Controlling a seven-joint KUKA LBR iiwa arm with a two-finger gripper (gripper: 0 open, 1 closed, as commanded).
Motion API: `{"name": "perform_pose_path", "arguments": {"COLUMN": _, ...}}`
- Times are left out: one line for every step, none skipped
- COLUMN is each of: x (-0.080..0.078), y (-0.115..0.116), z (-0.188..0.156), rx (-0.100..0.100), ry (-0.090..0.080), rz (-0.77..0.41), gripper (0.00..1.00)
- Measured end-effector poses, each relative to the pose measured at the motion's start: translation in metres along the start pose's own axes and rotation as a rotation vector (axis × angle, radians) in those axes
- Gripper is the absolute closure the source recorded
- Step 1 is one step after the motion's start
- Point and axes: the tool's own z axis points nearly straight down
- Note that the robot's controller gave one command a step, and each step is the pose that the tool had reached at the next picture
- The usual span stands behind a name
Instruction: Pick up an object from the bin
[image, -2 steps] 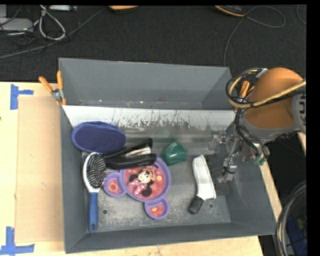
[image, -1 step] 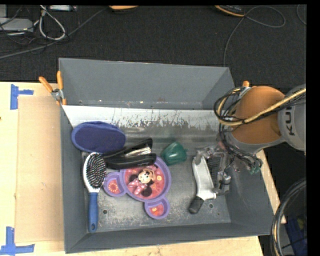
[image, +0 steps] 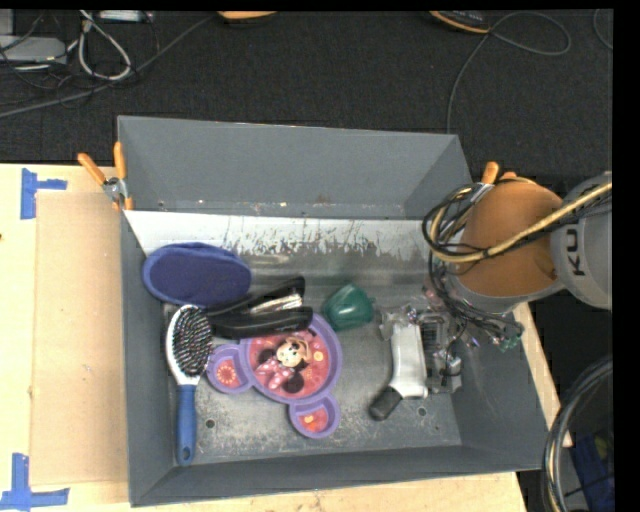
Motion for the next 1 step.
{"name": "perform_pose_path", "arguments": {"x": -0.0057, "y": 0.0159, "z": -0.0036, "rx": -0.002, "ry": 0.001, "rz": -0.299, "gripper": 0.00}}
